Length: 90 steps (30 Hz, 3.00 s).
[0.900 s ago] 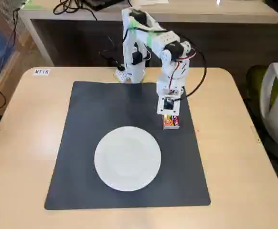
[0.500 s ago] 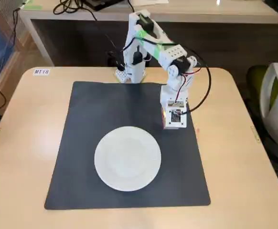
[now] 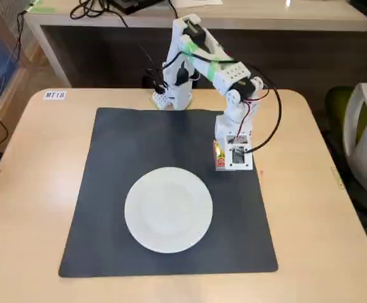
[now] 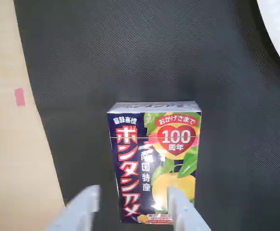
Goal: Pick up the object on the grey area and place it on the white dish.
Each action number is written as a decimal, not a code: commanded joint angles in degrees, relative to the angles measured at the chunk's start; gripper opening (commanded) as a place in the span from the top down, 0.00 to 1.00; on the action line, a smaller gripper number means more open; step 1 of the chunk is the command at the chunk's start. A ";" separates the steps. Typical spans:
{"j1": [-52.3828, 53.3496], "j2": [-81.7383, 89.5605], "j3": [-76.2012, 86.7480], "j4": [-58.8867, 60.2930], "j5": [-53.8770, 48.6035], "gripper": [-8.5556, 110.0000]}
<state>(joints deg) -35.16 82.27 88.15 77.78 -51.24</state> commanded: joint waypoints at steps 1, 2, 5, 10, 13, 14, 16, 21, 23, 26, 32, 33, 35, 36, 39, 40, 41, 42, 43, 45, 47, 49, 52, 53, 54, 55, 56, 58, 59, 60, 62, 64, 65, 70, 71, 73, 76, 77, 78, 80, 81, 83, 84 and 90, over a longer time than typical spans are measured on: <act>0.09 1.67 -2.55 0.62 -0.35 0.63; 0.35 1.76 -2.55 0.70 -0.18 0.61; 1.41 1.93 -2.55 1.93 -0.62 0.58; 4.31 1.41 -2.55 4.83 -3.69 0.53; 7.21 1.14 -2.55 6.24 -4.39 0.51; 7.82 0.88 -2.55 6.33 -4.75 0.51; 8.44 0.18 -2.55 6.24 -5.36 0.51; 8.44 -3.52 -2.64 5.10 -5.89 0.52; 8.35 -5.01 -2.90 5.01 -6.06 0.52; 7.73 -6.24 -2.99 4.57 -6.15 0.52; 6.59 -7.91 -2.99 3.16 -6.15 0.59; 6.06 -8.09 -2.99 2.99 -5.98 0.61; 5.10 -8.61 -2.99 2.46 -5.71 0.63; 4.75 -8.88 -2.99 2.20 -5.54 0.64; 4.13 -9.58 -2.99 1.67 -4.83 0.67; 3.96 -9.76 -3.08 1.41 -4.57 0.69; 3.78 -9.84 -3.08 1.32 -4.31 0.71; 3.60 -9.84 -3.25 1.23 -4.13 0.71; 3.43 -9.84 -3.52 1.23 -3.78 0.73; 3.25 -9.67 -4.22 1.23 -3.16 0.75; 3.16 -9.23 -5.27 1.76 -2.72 0.76; 3.25 -8.00 -5.63 2.02 -2.37 0.75; 3.96 -4.92 -5.71 2.55 -1.93 0.75; 4.31 -3.60 -5.71 2.72 -1.93 0.75; 4.83 -2.29 -5.71 2.81 -1.93 0.75; 5.54 -0.79 -5.71 2.81 -2.11 0.75; 6.33 0.44 -5.98 2.81 -2.37 0.75; 8.88 2.55 -6.77 2.72 -2.64 0.75; 10.46 3.16 -7.38 2.72 -2.64 0.75; 12.22 3.52 -8.09 2.64 -2.37 0.76; 15.82 3.60 -9.76 2.37 -1.23 0.78; 19.25 2.55 -12.30 2.20 0.44 0.79; 20.83 1.93 -13.45 1.85 1.41 0.80; 26.81 -4.04 -21.53 1.93 6.50 0.80; 27.60 -5.19 -22.85 1.93 7.56 0.80; 28.92 -7.47 -24.96 1.93 9.40 0.79; 30.23 -11.87 -29.53 3.25 11.51 0.79; 30.59 -13.62 -31.64 4.04 12.04 0.79; 31.03 -15.56 -34.19 5.36 12.66 0.79; 31.64 -19.78 -40.52 8.44 13.45 0.78; 31.99 -22.24 -44.21 10.20 13.89 0.78; 32.70 -27.42 -52.38 14.33 15.03 0.77; 33.05 -30.41 -57.13 16.61 15.64 0.77; 34.10 -34.72 -62.05 19.25 18.63 0.74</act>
<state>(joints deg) -1.23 46.58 29.88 96.33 -33.75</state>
